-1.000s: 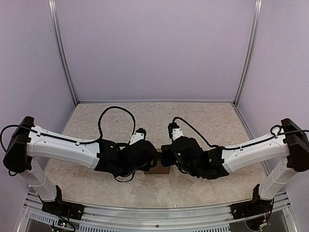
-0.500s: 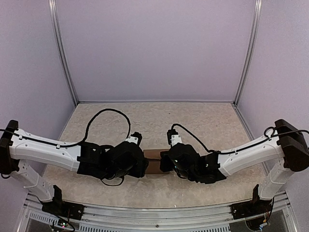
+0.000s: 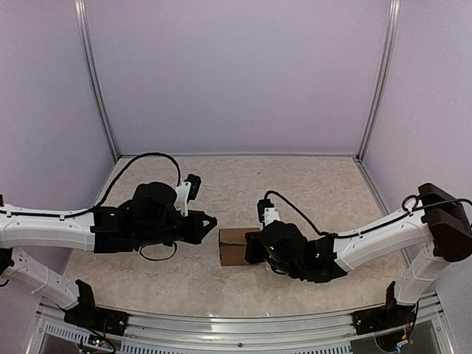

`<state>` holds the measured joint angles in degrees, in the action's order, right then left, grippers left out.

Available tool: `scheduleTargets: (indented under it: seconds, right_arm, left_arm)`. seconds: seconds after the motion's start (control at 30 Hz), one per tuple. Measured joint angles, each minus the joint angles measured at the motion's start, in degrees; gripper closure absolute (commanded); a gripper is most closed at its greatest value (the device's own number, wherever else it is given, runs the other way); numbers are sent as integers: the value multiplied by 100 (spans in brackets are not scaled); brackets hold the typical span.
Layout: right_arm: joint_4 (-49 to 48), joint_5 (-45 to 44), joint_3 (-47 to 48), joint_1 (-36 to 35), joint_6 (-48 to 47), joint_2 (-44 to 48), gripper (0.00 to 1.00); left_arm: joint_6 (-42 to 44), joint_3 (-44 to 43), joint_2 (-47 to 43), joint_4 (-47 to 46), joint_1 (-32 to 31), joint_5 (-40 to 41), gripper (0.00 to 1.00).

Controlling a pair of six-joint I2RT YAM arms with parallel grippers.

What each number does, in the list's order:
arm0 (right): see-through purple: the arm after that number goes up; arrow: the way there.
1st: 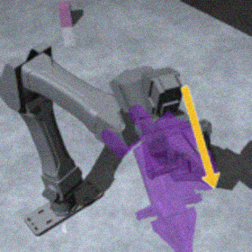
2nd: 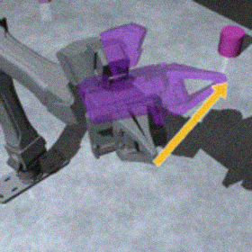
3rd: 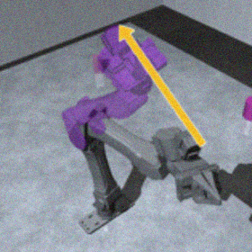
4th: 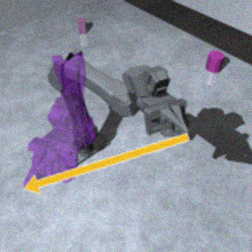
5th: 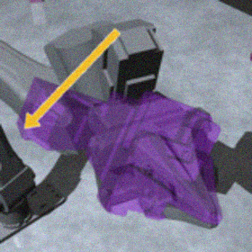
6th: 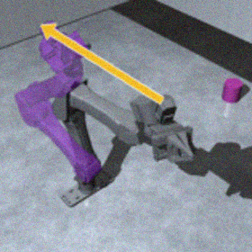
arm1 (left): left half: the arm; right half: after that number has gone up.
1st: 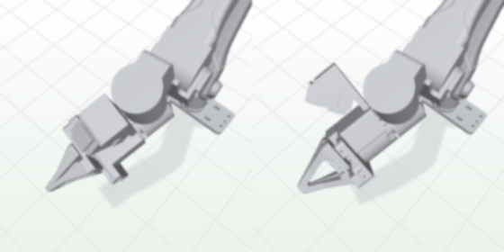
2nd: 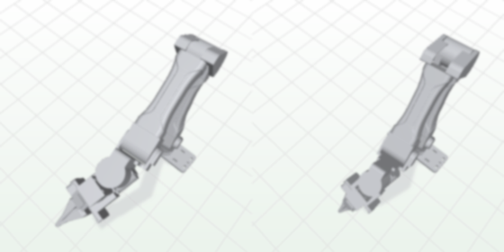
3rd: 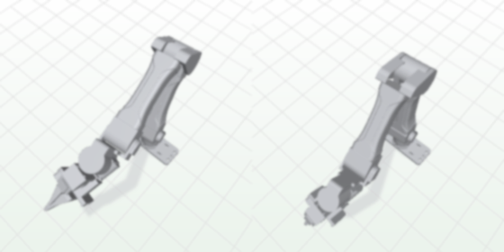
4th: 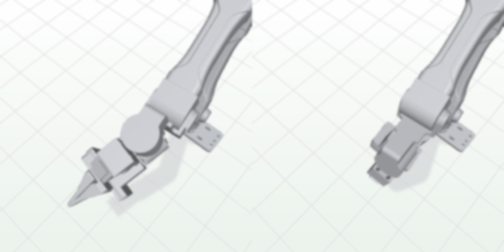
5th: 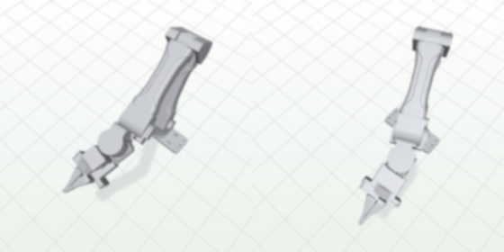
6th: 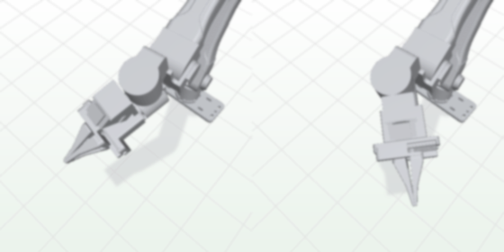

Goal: Fold the paper box

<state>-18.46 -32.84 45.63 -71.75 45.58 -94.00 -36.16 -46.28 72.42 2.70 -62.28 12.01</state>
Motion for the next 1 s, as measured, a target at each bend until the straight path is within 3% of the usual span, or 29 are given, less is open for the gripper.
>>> scheduleTargets:
  seconds: [0.2,0.5,0.77,1.0]
  right_arm:
    - [-55,11,-28,0,0,2,100]
    - [-63,55,-42,0,0,2,100]
    - [94,48,-59,2,-52,94,100]
    - [452,608,-173,85,-557,678,100]
  left_arm:
    - [-116,297,221,-914,474,-1134,100]
    - [-610,901,1119,-1982,802,-2057,100]
    - [-1027,1106,1545,-3001,1001,-2382,100]
    - [-1067,1123,1532,-3021,1012,-2356,100]
